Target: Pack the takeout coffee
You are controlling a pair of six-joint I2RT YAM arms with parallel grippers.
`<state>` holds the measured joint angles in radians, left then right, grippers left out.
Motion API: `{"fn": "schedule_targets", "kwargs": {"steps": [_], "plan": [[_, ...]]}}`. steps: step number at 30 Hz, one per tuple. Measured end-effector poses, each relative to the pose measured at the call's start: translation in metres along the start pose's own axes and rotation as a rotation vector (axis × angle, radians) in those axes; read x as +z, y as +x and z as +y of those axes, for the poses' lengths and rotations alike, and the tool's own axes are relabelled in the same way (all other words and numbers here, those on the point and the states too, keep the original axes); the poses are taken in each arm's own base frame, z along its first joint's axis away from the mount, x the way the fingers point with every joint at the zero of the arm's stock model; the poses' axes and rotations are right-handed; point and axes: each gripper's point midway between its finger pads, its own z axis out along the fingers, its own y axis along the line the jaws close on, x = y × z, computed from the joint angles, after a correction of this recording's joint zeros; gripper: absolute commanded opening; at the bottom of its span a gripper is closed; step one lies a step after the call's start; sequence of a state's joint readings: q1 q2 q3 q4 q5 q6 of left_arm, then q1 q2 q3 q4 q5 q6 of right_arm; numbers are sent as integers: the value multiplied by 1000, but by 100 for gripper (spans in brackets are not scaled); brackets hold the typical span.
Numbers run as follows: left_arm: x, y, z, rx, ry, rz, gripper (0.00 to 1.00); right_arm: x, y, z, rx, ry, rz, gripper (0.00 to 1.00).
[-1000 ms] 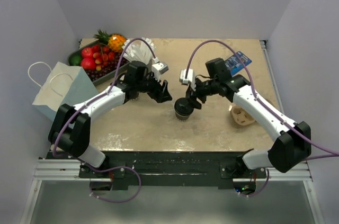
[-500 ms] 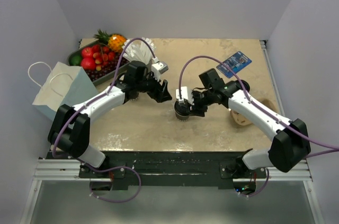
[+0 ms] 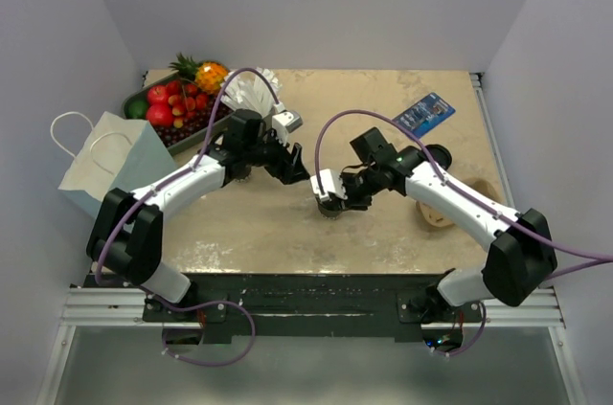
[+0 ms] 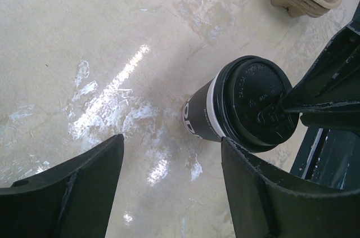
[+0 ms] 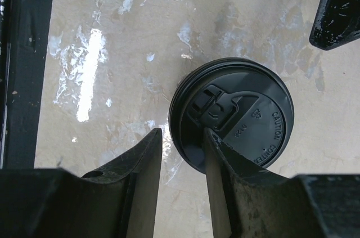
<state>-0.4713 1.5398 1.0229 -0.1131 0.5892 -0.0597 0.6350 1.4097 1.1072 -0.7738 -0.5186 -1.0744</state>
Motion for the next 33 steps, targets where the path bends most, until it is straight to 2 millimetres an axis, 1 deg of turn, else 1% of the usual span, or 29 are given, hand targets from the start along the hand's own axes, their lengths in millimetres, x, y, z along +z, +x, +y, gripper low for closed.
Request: {"fn": "schedule_targets", "kwargs": {"steps": [3,8,13,16,17,19,20,22,26,28,31,33], "plan": [[1,1,0,-2,2,2,74,2,1,-1,-6,-7,4,36],[5,5,1,-10,9,7,74,3,-1,-1,-20,-11,3,27],[11,18,5,-33,10,37,74,1,-2,-2,-17,-13,4,28],[12,22,5,-40,16,46,74,2,-2,-1,-10,-20,7,33],[12,21,4,-39,21,45,74,2,-2,-1,-5,-23,9,41],[12,20,1,-36,41,38,75,3,-2,-1,1,-24,9,50],[13,19,-1,-34,55,34,76,3,-2,-1,6,-24,9,56],[12,16,-7,-35,89,27,77,2,-2,-1,12,-23,8,62],[12,11,-18,-37,150,9,77,-1,-6,-1,25,-13,-1,67],[11,9,-22,-34,176,1,77,-6,-11,-3,33,-4,-9,68],[11,7,-27,-39,207,-5,77,-15,-21,-10,55,21,-42,69],[13,6,-29,-43,224,-5,77,-24,-27,-17,106,52,-76,69]]}}
